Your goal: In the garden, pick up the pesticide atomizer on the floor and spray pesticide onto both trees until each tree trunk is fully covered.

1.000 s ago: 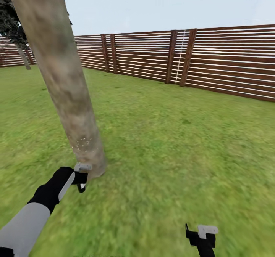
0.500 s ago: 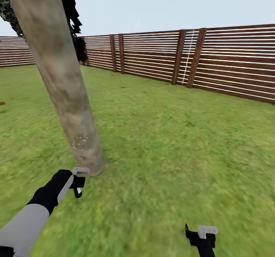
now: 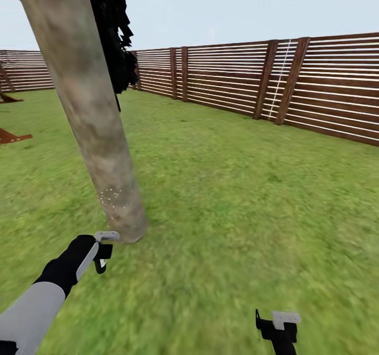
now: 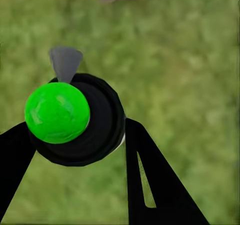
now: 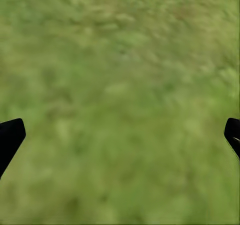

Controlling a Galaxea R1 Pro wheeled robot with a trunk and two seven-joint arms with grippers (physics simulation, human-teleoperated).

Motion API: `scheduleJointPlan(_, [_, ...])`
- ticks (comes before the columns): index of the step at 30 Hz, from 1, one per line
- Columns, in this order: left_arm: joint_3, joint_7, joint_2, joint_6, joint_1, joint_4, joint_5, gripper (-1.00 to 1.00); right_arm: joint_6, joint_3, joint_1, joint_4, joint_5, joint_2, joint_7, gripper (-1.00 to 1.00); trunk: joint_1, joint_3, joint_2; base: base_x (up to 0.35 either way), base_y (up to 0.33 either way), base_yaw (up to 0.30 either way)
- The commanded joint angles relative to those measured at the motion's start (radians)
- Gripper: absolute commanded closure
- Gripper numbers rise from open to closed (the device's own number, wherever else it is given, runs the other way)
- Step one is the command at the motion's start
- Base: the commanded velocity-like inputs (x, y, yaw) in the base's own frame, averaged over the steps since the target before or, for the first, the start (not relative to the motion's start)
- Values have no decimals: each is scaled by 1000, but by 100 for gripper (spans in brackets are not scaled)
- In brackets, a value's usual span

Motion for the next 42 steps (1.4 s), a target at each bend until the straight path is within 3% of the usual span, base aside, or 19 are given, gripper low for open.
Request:
scheduleJointPlan(1, [-6,10,0,4,-1,-2,10,100,-1,9,0,-1,-5,0,-5,-100,0,-1,0,160,-257,276])
scheduleJointPlan(5, [-6,9,-3,3,-1,-1,12,100,-1,9,0,-1,-5,0,-5,-100,0,-1,0,159,-257,276])
scheduleJointPlan(8, [-9,15,-28,1,-3,-2,21,100,-1,9,0,-1,-6,0,-5,-100,0,-1,0,178,-244,277])
scheduleJointPlan(14, [-9,19,-33,0,-9,28,23,100,-1,8,0,-1,-5,-2,-4,-100,0,-1,0,214,-215,86])
scheduleJointPlan(15, [-9,19,-33,-8,-8,73,24,100,-1,8,0,-1,-5,-2,-4,-100,0,-1,0,221,-204,2])
scheduleJointPlan(17, [-9,20,-44,-110,-7,153,25,100,-1,7,0,-1,-5,-2,-4,-100,0,-1,0,218,-204,0])
scheduleJointPlan(21, [-9,19,-47,-148,-7,171,23,100,-1,8,0,-1,-5,-2,-4,-100,0,-1,0,207,-210,0])
scheduleJointPlan(42, [-11,18,-44,-153,-6,174,20,100,-1,9,0,-1,-5,-1,-5,-100,0,-1,0,117,-256,237])
